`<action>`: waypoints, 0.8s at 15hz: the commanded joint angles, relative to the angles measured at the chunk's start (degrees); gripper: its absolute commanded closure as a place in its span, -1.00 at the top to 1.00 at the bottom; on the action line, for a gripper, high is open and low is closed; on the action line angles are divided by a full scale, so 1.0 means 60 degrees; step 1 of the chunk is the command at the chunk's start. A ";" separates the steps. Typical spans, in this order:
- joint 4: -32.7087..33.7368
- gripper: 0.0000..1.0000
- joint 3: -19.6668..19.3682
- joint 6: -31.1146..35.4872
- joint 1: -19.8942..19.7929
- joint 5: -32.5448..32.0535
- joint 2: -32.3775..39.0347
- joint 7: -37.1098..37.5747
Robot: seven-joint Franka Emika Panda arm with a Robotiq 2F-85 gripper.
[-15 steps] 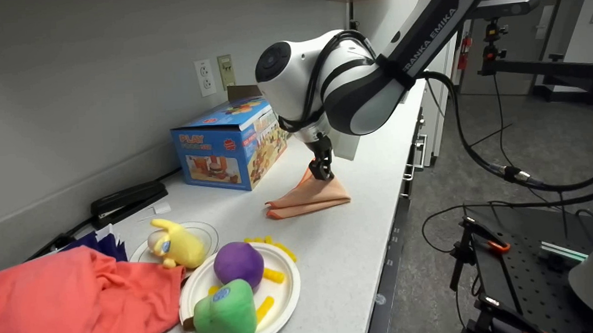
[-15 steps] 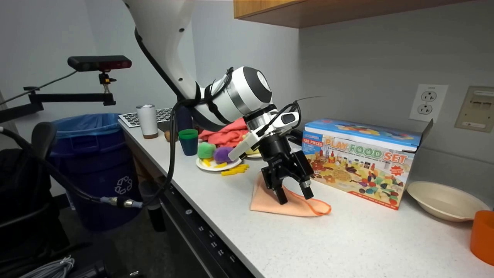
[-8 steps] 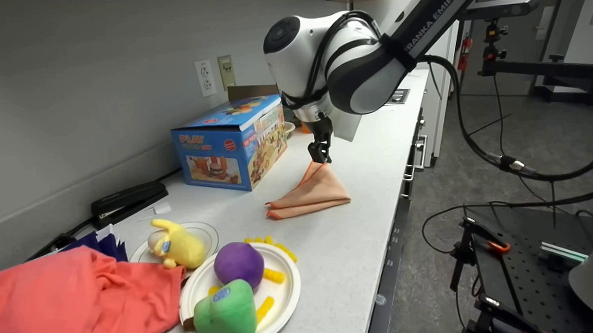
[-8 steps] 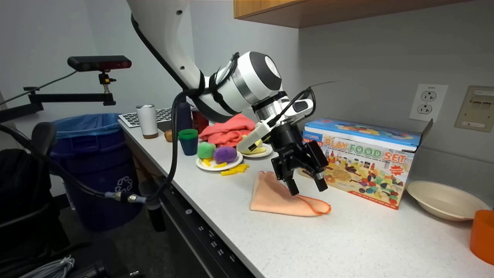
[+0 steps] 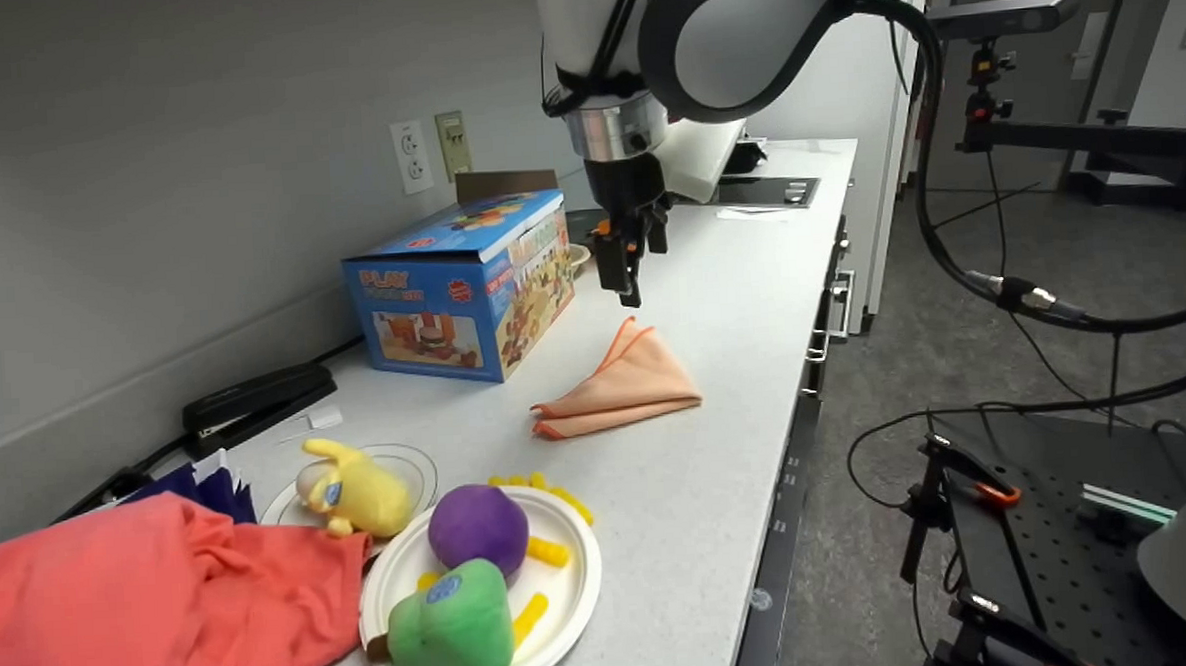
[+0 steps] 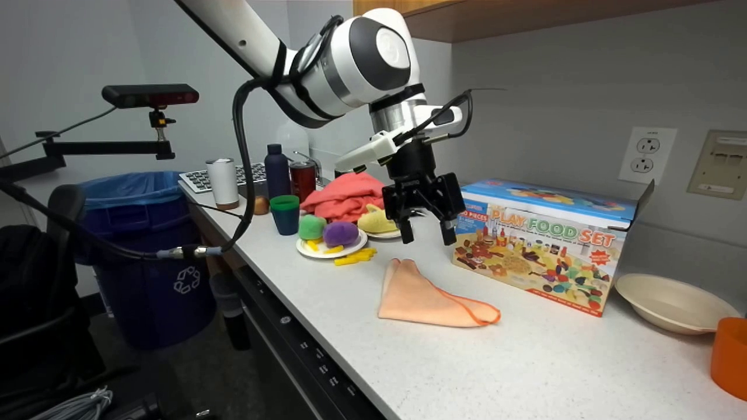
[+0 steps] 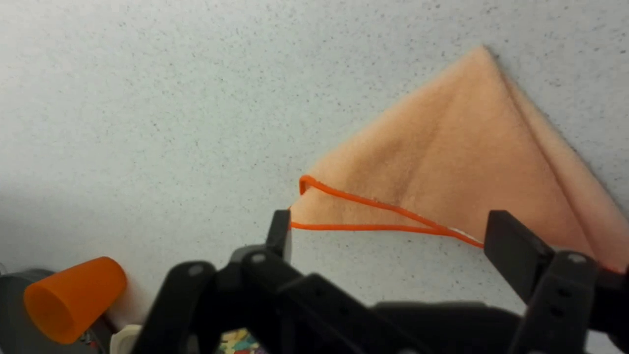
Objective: Unfold the orange towel
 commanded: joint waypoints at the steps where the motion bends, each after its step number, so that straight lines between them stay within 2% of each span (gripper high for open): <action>1: -0.0007 1.00 0.0152 -0.0021 -0.0129 0.0026 -0.0036 -0.0029; 8: -0.0081 1.00 0.0163 -0.0009 -0.0122 0.0065 0.0008 -0.0045; 12: 0.0123 1.00 0.0235 0.0422 -0.0081 0.0265 0.0402 -0.0055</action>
